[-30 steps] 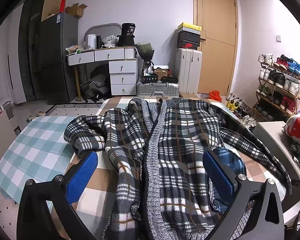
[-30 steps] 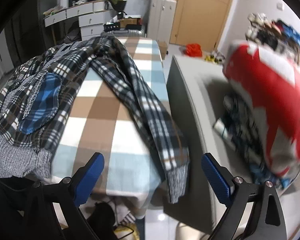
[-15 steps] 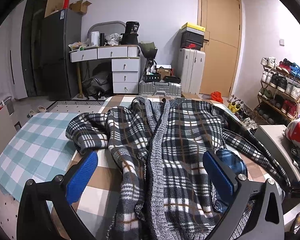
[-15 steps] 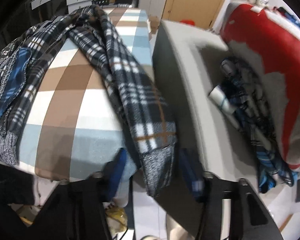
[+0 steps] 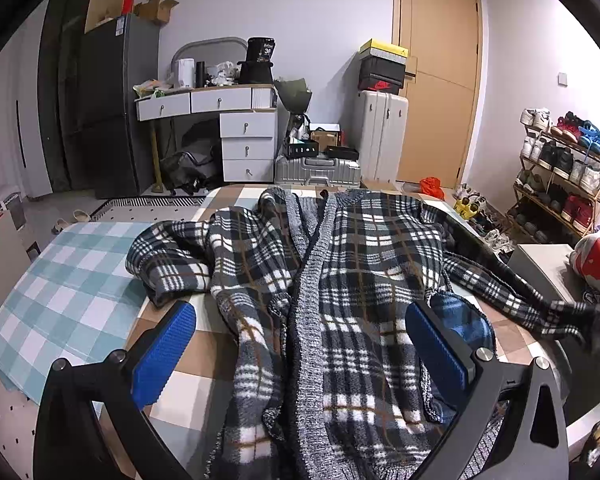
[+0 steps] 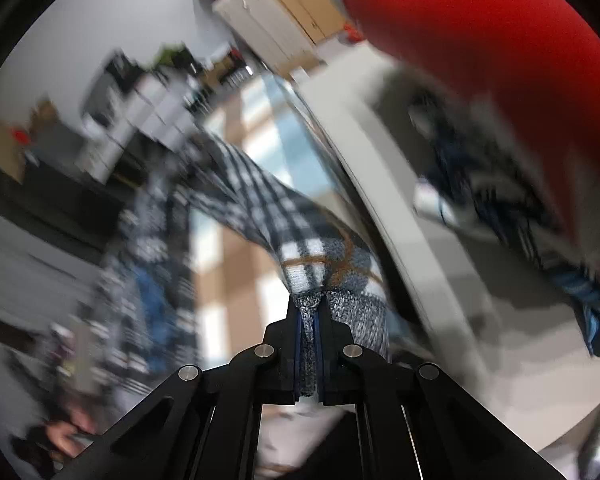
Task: Fold large clothes
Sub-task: 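Grasp the grey knit cuff of the plaid garment with the right gripper, then lift the held cuff with the right gripper and swing it across the garment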
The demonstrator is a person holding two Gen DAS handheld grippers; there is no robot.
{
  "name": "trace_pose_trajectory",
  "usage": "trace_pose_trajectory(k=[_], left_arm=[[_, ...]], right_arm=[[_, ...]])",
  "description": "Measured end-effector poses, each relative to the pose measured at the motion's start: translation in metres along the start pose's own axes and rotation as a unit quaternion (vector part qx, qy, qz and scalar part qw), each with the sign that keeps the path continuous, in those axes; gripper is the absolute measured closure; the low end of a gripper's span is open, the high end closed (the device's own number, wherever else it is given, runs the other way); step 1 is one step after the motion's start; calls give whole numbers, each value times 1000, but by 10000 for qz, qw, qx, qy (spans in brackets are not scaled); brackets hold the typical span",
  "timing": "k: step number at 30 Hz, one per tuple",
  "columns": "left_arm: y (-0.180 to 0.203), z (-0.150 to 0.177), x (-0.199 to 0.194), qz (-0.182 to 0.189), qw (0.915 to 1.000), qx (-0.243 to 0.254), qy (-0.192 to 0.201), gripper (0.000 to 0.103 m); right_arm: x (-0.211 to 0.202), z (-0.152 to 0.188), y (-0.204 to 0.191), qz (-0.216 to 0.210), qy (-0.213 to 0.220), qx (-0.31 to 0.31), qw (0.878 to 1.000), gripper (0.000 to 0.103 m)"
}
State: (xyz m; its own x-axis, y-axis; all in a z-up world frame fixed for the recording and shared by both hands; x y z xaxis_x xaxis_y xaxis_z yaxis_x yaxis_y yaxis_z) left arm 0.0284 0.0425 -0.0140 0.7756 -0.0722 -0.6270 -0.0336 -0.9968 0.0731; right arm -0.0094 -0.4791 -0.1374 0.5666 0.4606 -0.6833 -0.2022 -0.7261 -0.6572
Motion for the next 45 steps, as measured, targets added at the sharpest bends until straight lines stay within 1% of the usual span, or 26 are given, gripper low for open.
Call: trace_pose_trajectory(k=[1, 4, 6, 8, 10, 11, 12, 14, 18, 19, 21, 23, 26, 27, 28, 30, 32, 33, 35, 36, 38, 40, 41, 42, 43, 45], left_arm=[[0, 0, 0, 6, 10000, -10, -12, 1], [2, 0, 2, 12, 10000, 22, -24, 1], [3, 2, 2, -18, 10000, 66, -21, 1], [4, 2, 2, -25, 9999, 88, -40, 1], [2, 3, 2, -28, 10000, 74, -52, 1], [1, 3, 2, -33, 10000, 67, -62, 1], [0, 3, 3, -42, 10000, 56, -70, 1], [-1, 3, 4, -45, 9999, 32, -85, 1], [-1, 4, 7, -23, 9999, 14, -142, 1], [-1, 5, 7, -26, 9999, 25, -152, 1], [0, 6, 8, -41, 9998, 55, -163, 1], [1, 6, 8, -50, 9998, 80, -160, 1], [0, 5, 9, -74, 9998, 104, -155, 1], [0, 6, 9, -71, 9998, 109, -158, 1], [-1, 5, 9, -77, 9998, 116, -163, 1], [-2, 5, 9, -89, 9998, 117, -160, 1], [-5, 3, 8, -89, 9998, 84, -143, 1], [-8, 2, 8, -81, 9999, 62, -137, 1], [-11, 2, 6, -79, 9999, 30, -120, 1], [-13, 1, 5, -85, 9999, 16, -107, 1], [-20, 0, 2, -91, 9999, -23, -72, 1], [-26, -1, 1, -66, 9999, -77, -67, 1], [-29, -1, 1, -36, 9999, -113, -70, 1], [-32, -2, 0, 8, 9998, -156, -78, 1], [-36, -3, -1, 53, 9997, -210, -78, 1], [-42, -6, -3, 124, 9994, -331, -45, 1]], right_arm=[[-11, -7, -7, -531, 154, 142, 9984, 98], [-37, -29, -33, -1132, 527, 169, 9920, 98], [-51, -42, -48, -1163, 684, 73, 9908, 98], [-63, -54, -60, -1361, 898, 191, 9864, 98], [-79, -67, -64, -1630, 1162, 391, 9790, 98], [-88, -72, -65, -1672, 1283, 417, 9766, 98], [-101, -79, -66, -1767, 1496, 478, 9717, 98], [-121, -88, -67, -1776, 1823, 499, 9658, 98], [-144, -119, -77, -1413, 2351, 719, 9589, 98], [-154, -128, -81, -1275, 2461, 745, 9579, 98], [-164, -144, -89, -1174, 2626, 852, 9539, 98], [-169, -158, -96, -932, 2712, 882, 9539, 98], [-183, -179, -110, -511, 2707, 803, 9579, 98], [-182, -187, -118, -358, 2670, 759, 9600, 98], [-181, -188, -120, -249, 2687, 748, 9600, 98], [-175, -194, -133, -28, 2580, 666, 9638, 98], [-161, -200, -160, 282, 2514, 384, 9667, 98], [-157, -202, -172, 337, 2515, 236, 9670, 98], [-146, -204, -205, 521, 2608, -142, 9639, 98], [-140, -206, -230, 576, 2703, -352, 9604, 98], [-128, -207, -264, 470, 2646, -573, 9615, 98], [-107, -208, -305, 407, 2447, -628, 9667, 98], [-96, -208, -323, 313, 2273, -632, 9713, 98], [-77, -205, -347, 212, 2010, -626, 9774, 98], [-66, -202, -361, 117, 1844, -607, 9809, 98], [-33, -190, -398, -252, 1391, -693, 9875, 98]])
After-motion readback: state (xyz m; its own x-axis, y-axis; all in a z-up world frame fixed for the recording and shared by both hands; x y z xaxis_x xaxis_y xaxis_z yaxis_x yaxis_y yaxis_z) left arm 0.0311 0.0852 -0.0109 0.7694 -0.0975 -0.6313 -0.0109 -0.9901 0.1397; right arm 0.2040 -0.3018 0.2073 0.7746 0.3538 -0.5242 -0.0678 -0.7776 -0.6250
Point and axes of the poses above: each gripper's, at about its wrist camera, not at the fingertips, and x roughly the way its jaws point, y to its right, z to its underside, the point moved 3 cm from there along x, roughly the way its jaws point, and after that the axes turned 6 degrees about -y, right-handed, at the moved point
